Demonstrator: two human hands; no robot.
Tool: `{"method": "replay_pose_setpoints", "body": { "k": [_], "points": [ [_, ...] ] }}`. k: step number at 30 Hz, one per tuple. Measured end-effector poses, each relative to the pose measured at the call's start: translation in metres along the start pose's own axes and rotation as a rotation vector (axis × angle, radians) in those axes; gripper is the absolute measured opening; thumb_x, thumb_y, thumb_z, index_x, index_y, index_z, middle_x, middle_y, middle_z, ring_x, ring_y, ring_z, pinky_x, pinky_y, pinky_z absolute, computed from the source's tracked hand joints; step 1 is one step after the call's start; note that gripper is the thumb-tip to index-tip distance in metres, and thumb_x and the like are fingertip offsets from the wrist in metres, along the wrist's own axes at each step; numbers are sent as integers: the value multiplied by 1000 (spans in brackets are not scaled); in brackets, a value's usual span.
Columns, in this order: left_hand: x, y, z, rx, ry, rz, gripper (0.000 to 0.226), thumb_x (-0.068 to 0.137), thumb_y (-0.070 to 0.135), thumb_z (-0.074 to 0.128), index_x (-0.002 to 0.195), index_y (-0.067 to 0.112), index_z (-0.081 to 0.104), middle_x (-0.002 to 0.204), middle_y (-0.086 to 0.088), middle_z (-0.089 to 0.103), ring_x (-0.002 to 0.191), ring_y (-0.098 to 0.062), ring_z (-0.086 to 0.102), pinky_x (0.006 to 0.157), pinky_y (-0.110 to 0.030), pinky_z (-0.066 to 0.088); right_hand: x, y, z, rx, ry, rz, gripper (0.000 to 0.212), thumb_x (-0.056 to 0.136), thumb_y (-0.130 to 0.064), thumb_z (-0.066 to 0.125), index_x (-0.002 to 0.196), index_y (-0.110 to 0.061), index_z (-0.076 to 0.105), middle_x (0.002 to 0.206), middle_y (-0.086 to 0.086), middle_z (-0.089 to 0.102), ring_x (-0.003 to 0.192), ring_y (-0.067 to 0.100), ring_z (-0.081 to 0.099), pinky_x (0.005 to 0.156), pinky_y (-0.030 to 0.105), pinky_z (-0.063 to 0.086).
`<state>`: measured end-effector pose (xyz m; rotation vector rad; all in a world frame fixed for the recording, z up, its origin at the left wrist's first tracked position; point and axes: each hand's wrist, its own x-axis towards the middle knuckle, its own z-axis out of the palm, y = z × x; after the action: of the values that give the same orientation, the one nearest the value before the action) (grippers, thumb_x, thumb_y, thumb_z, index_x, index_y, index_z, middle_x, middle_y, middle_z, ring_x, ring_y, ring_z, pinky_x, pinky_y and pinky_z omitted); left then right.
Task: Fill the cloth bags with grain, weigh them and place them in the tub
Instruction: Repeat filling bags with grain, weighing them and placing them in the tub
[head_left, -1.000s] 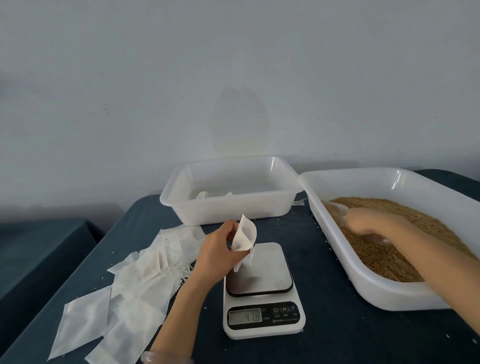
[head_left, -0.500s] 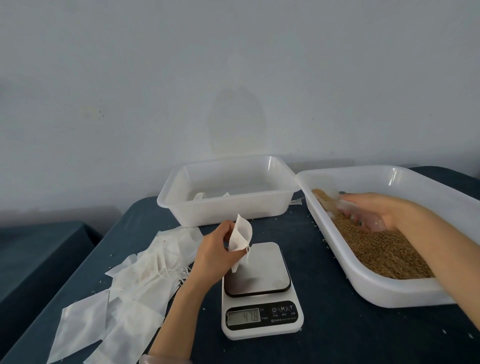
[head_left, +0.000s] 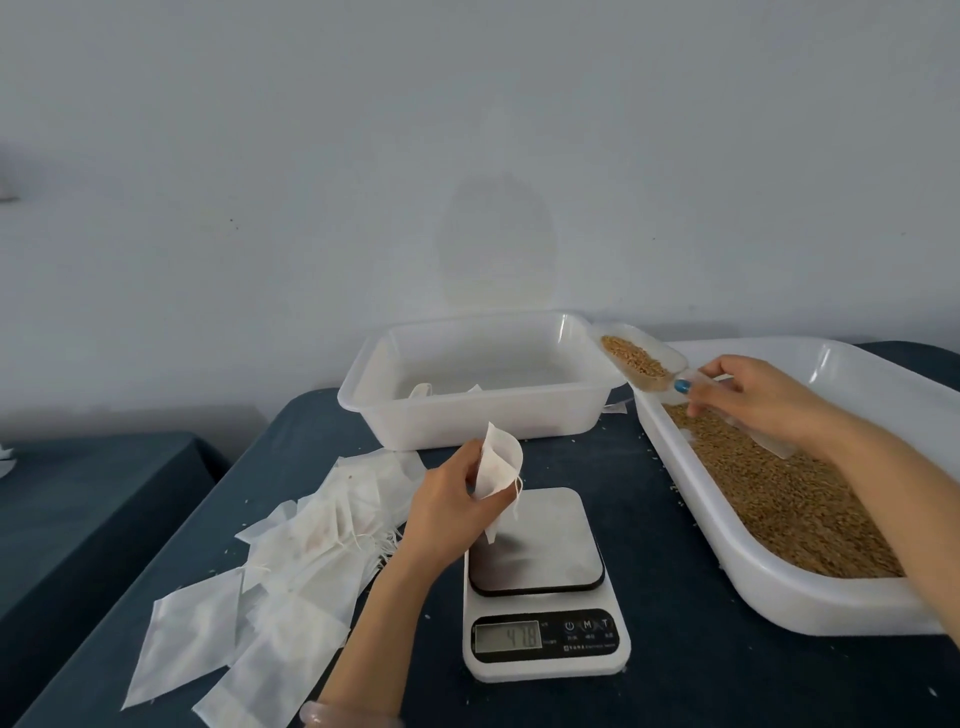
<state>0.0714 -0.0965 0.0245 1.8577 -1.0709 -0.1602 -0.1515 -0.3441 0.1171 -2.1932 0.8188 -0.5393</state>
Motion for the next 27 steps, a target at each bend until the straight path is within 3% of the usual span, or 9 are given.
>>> {"method": "replay_pose_setpoints", "body": {
  "k": [3,5,8,12,16,19,23,27],
  "points": [
    [0,0,-1,27,0,-13,34,64,63,57,88,39,56,83,26,66,79,-3,64,71,-33,56,-5,-11,2,-19,-64,-154,32,83,-52,58,102,-28,65,86,-16,74,67,-4,63,64,23,41],
    [1,0,-3,50,0,-25,33,63,64,56,88,42,55,83,28,65,79,-1,63,71,-30,55,-5,-16,5,-45,-77,-247,40,76,-57,58,104,-31,69,93,-18,73,82,-2,67,74,24,48],
    [2,-3,-5,86,6,-51,39,61,68,56,92,44,55,86,28,65,84,-2,63,73,-29,54,-4,-19,13,-78,-126,-310,35,74,-50,64,106,-36,71,102,-21,72,98,-3,65,92,28,49],
    [3,-7,-8,134,-2,-73,48,69,61,60,112,39,57,95,23,66,91,-8,62,77,-28,51,-2,-25,21,-239,-106,-417,33,74,-55,61,106,-49,66,100,-27,71,98,-4,63,95,31,48],
    [4,-10,-9,156,-20,-81,48,76,58,63,119,37,57,101,22,64,96,-9,61,83,-31,52,-2,-24,20,-405,-19,-514,27,73,-70,47,99,-68,55,93,-45,60,99,-6,53,102,28,27],
    [4,-11,-10,164,-36,-75,42,79,55,65,115,35,59,100,18,67,95,-11,62,83,-32,54,-1,-22,20,-430,21,-548,35,73,-70,46,105,-63,59,98,-39,63,111,3,49,112,32,23],
    [4,-9,-9,207,-53,-69,28,78,53,65,95,32,57,85,14,66,82,-9,62,74,-33,52,-4,-27,21,-485,31,-629,28,79,-66,43,105,-64,54,102,-32,65,106,-6,53,113,25,12],
    [2,-5,-7,206,-76,-33,34,73,55,61,96,31,57,86,13,66,82,-10,62,75,-36,54,-4,-36,23,-567,63,-685,32,85,-63,40,112,-57,59,101,-28,61,105,-5,51,114,30,8]
  ]
}}
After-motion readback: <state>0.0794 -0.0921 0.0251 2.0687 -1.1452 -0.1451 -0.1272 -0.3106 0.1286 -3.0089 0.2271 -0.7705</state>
